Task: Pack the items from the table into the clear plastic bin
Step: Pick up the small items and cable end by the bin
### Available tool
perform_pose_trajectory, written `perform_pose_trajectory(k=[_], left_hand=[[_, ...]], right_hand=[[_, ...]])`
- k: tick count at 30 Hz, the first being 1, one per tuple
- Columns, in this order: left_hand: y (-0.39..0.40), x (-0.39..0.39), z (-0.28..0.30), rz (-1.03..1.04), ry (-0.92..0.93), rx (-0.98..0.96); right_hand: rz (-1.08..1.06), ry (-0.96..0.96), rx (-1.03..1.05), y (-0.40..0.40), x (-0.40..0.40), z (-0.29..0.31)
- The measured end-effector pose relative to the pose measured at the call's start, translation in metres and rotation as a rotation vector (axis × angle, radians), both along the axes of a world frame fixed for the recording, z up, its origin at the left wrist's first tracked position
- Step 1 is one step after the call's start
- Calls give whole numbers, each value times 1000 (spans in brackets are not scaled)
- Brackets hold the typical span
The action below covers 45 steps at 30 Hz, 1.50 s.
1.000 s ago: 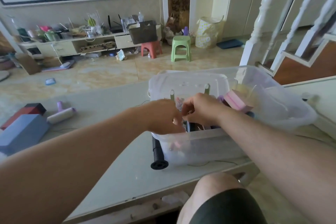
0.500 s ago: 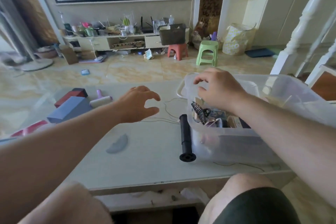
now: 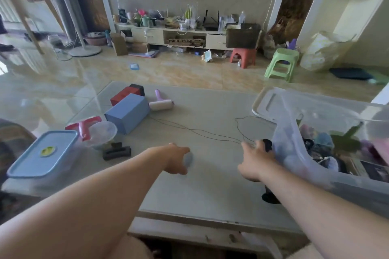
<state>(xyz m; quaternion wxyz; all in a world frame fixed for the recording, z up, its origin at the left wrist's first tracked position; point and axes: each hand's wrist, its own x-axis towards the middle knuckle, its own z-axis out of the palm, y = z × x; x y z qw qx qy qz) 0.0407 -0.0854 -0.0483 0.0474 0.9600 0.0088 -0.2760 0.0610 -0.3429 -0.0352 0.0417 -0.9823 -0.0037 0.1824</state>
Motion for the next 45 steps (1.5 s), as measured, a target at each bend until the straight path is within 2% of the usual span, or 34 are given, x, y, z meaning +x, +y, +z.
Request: perform_pose_trajectory(k=[3, 5, 8, 12, 16, 20, 25, 31, 38, 45], left_hand=[[-14, 7, -15, -91, -55, 43], [-18, 14, -24, -109, -94, -8], [-26, 19, -28, -199, -105, -132], [-45, 12, -26, -378, -98, -135], [-42, 13, -29, -346, -141, -113], [-29, 13, -27, -272, -161, -2], [-24, 5, -30, -247, -126, 69], [-16, -4, -27, -196, -149, -16], [-10, -23, -32, -338, -167, -30], [-31, 4, -39, -83, -268, -130]], right_hand=[[-114, -28, 37, -5, 18, -26], [-113, -97, 80, -6, 23, -38], [-13, -171, 188, -5, 22, -48], [160, -166, 379, 6, 11, -51], [179, -100, 343, 12, -1, -50], [195, -72, 379, 11, -8, -44], [20, -221, 507, 17, -2, -32], [83, -177, 384, 23, 2, -41], [22, -238, 99, 19, 23, -46], [-53, -173, 177, 14, 37, -44]])
